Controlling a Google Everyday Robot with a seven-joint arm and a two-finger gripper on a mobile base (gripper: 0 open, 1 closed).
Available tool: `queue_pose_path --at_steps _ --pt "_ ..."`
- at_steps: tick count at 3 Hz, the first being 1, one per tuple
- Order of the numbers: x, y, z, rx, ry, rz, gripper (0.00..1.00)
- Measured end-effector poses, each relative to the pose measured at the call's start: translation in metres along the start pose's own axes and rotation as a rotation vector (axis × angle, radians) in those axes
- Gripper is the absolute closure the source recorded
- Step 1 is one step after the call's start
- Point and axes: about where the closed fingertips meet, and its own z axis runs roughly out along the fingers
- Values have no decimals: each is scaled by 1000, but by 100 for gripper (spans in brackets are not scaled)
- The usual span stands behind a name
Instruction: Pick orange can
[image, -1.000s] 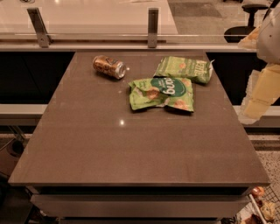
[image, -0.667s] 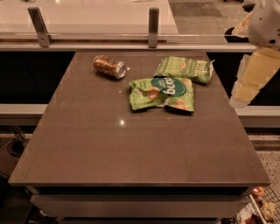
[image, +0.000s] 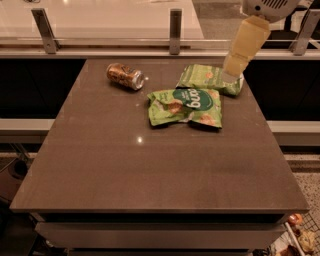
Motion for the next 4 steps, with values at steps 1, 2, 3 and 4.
queue_pose_path --at_steps 1,2,3,4 --pt "-36 -19 24 24 -3 88 0" --pt "-70 -25 54 31 -29 164 0" --pt "-99 -31 82 25 -79 200 0" --pt "-149 -52 114 32 -174 210 0"
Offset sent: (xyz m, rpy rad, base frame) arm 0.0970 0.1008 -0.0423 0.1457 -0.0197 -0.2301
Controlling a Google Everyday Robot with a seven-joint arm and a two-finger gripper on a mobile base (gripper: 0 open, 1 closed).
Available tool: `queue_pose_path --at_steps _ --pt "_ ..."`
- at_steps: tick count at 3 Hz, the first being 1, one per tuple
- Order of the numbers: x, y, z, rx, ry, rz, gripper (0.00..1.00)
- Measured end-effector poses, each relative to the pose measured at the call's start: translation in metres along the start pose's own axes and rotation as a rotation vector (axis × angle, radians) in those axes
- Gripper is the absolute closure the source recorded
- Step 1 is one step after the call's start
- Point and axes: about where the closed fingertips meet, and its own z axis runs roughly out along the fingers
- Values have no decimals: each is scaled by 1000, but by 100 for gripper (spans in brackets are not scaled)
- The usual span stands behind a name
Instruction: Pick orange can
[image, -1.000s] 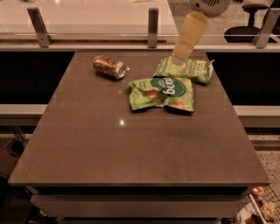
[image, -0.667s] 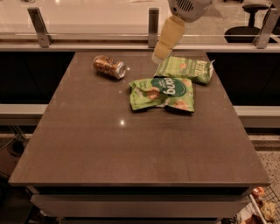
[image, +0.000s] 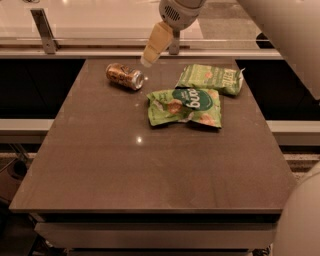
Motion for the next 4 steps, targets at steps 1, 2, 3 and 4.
queue_pose_path --at_steps 1,2,3,4 --pt "0 0 0 0 0 0 0" --pt "-12 -2 14 -10 45 -6 0" --pt "-23 2 35 -24 109 -2 0" --pt "-29 10 58 -47 139 11 0"
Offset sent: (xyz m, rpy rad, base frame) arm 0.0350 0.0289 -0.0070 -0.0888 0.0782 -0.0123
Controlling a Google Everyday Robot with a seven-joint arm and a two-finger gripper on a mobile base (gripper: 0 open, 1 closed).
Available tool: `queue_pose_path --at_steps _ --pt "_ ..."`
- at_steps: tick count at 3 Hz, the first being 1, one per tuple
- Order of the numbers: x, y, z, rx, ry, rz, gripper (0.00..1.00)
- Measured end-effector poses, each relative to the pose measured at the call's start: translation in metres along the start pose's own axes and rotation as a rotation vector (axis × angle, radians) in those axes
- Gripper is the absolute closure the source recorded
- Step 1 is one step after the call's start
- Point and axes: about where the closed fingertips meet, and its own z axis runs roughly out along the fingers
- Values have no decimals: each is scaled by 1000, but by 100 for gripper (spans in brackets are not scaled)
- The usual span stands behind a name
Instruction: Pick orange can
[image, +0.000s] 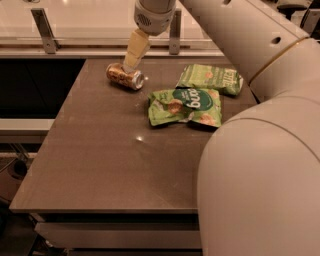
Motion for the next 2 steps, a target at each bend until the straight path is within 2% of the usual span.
queue_pose_path --at_steps 2 --pt "-24 15 35 -47 12 -28 0"
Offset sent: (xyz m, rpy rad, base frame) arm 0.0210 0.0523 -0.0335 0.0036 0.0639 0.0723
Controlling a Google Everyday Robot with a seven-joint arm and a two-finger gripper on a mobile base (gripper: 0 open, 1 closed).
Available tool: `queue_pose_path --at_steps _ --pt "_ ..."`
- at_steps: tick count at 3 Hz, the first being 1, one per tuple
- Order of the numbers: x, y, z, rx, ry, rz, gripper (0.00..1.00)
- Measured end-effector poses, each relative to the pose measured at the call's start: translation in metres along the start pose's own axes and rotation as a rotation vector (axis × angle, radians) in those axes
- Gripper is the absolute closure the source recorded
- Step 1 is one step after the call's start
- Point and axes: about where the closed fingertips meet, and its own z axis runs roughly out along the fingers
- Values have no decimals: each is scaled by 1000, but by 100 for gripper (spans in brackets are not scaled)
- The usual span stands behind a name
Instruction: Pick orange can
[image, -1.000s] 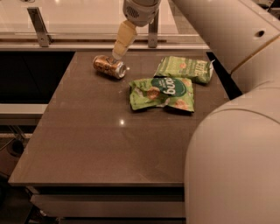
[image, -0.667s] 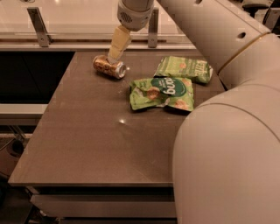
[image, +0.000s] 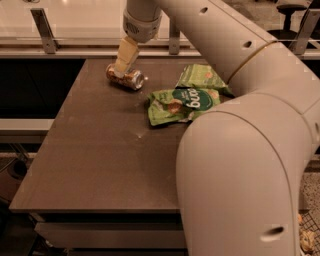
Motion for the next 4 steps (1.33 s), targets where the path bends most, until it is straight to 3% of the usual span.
queue_pose_path --at_steps 2,3,4 --pt "-38 11 35 -71 -16 -77 0" --pt "-42 12 44 -88 -20 -78 0" --pt "-42 11 57 -88 17 -59 0"
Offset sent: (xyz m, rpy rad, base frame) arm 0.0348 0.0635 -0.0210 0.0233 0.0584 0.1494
